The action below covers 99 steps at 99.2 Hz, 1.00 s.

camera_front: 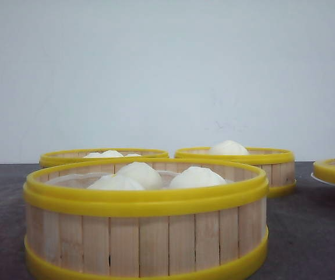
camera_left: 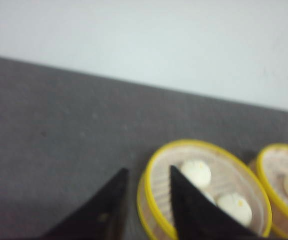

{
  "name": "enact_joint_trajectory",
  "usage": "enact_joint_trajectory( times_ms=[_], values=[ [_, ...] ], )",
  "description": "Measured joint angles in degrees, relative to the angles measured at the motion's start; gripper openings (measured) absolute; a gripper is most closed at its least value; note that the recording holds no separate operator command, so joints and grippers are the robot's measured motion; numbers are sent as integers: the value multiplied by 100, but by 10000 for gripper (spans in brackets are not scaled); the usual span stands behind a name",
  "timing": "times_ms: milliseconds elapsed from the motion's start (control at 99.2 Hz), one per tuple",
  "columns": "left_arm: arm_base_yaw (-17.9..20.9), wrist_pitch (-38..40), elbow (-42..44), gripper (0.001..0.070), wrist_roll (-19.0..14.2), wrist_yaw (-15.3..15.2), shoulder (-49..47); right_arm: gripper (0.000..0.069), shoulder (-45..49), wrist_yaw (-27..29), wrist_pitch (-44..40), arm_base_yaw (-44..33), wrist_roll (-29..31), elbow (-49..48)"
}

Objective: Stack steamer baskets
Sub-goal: 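Reach the left gripper to a bun-filled steamer basket and grasp its rim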

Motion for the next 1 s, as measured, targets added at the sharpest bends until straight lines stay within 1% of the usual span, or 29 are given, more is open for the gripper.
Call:
enact_joint_trajectory(
  times_ms=[30,71,192,292,353,555,645,998],
  values=[
    [-22,-35,0,247,11,24,55,266,66,-22,-52,35,0,31],
    [-59,-39,0,265,35,35,125,305,142,-103,-87,68,0,63],
    [-197,-7,0,300,55,37,376,365,293,-350,-116,168,-2,76],
    [-323,-4,0,331,72,37,754,457,315,-407,-114,210,22,85],
    [-382,-37,42,345,81,37,1045,486,337,-411,-109,234,26,111],
    [-442,-31,612,354,79,39,2159,504,400,-444,-109,352,28,116],
    [-442,-76,988,354,4,39,2776,504,398,-448,-116,404,28,116],
    [-507,-1250,2721,354,-197,39,4992,504,503,-448,-229,483,28,116]
  ],
)
